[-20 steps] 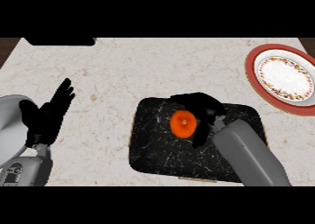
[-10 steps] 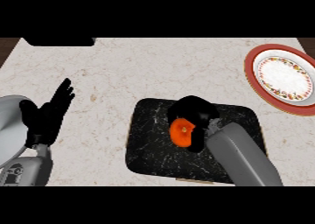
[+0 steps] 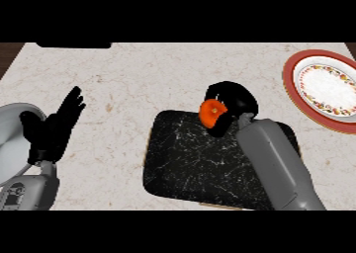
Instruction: Pick the squash from the tray and place it in the plate
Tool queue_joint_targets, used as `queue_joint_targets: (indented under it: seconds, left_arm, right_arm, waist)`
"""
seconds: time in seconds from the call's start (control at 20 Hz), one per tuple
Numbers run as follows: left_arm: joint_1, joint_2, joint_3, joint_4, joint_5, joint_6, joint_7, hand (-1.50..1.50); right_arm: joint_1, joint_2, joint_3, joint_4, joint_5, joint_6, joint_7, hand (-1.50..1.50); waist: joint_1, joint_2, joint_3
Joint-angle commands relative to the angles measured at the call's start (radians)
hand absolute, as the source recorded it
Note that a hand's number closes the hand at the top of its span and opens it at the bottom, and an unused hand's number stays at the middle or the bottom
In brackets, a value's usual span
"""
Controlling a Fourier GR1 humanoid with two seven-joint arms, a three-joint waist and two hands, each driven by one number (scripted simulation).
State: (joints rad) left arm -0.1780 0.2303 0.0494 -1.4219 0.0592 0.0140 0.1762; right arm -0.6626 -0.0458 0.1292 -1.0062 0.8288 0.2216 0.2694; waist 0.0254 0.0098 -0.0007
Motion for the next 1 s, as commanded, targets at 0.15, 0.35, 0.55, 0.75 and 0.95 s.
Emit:
queue_joint_targets:
  seconds: [0.15,0.35,0.55,0.75,0.95]
  left_arm:
    - [-0.02,0.009,0.008,0.017,-0.002,-0.009,-0.007,0.0]
    - [0.013,-0.004,-0.005,0.001,-0.018,0.01,-0.002,0.0]
    - [-0.025,-0.019,-0.007,0.055,-0.04,0.03,-0.018,0.0]
    - [0.007,-0.017,-0.002,0.022,-0.015,-0.003,-0.023,0.0]
    - [-0.003,-0.01,0.012,0.014,-0.024,0.009,-0.014,0.0]
  right_arm:
    - [-0.17,-0.057,-0.102,0.097,0.158,-0.339,0.159,1.5]
    - [-0.188,-0.094,-0.089,0.04,0.294,-0.539,0.243,1.5]
    - [-0.271,-0.126,-0.121,0.118,0.399,-0.637,0.37,1.5]
    - [-0.239,-0.139,-0.203,0.12,0.348,-0.713,0.384,1.5]
    - [-0.238,-0.204,-0.283,0.134,0.262,-0.711,0.333,1.5]
  waist:
    - [0.006,0.002,0.001]
    - [-0.006,-0.007,0.001]
    - [-0.01,-0.001,0.0]
    - [-0.015,-0.007,0.001]
    - [-0.02,-0.008,0.001]
